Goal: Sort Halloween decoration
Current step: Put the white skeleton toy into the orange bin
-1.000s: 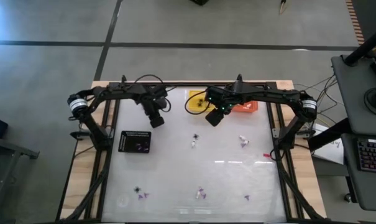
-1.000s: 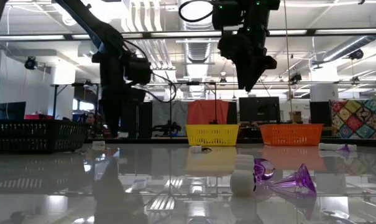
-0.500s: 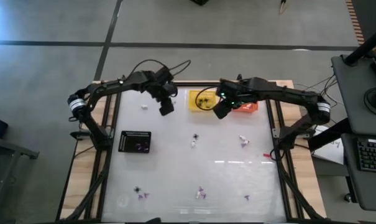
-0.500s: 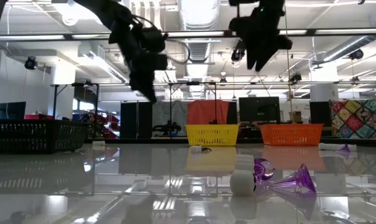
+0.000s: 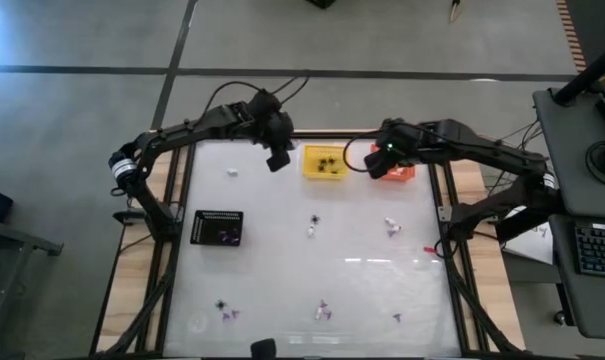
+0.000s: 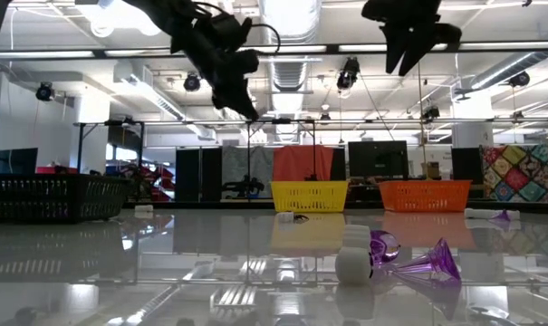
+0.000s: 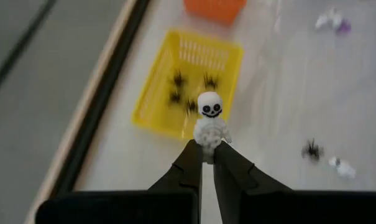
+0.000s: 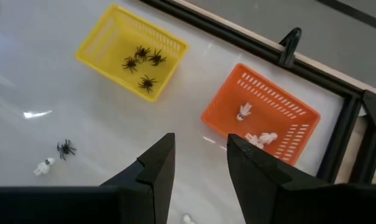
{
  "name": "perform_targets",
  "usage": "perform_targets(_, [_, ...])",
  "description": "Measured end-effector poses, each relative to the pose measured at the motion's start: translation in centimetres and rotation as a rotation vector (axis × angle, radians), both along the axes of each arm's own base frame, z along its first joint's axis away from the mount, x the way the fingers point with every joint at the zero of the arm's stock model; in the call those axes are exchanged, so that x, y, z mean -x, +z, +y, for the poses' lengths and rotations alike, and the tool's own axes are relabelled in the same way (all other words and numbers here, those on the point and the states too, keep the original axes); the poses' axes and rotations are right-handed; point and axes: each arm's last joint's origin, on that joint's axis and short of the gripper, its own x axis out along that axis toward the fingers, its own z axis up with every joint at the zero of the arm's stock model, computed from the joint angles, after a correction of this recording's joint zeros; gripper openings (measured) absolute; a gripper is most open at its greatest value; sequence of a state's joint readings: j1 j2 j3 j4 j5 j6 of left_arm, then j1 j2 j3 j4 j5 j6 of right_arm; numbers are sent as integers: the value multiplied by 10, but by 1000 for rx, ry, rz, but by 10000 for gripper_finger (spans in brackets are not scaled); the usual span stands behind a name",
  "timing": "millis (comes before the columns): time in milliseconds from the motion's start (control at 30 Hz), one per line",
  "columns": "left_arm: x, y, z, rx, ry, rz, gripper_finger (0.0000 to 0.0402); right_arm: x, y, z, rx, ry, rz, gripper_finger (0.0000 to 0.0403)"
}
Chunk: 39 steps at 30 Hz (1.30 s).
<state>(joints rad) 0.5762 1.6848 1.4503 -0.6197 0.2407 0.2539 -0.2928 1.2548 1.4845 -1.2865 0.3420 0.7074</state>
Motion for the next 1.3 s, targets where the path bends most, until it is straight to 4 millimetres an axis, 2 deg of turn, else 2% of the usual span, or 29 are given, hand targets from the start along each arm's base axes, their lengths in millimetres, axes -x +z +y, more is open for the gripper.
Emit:
perform_targets(333, [-12, 17, 6, -85, -27, -197, 2, 3, 3, -1, 52, 5, 15, 137])
perform_targets(500, [-13, 19, 8, -101, -25, -220, 2, 3, 3, -1, 58, -12, 9, 137])
perform_targets(800, [-19, 23, 10, -93, -57, -300, 2, -4, -2, -8, 197, -63, 90, 137])
perform_targets(1033, [-52, 17, 30, -37, -43, -308, 2, -4, -2, -8, 215, -90, 87, 137])
perform_targets(1300, [-93, 34, 56, -3, -62, -278, 2, -1, 0, -11, 329, -131, 142, 137])
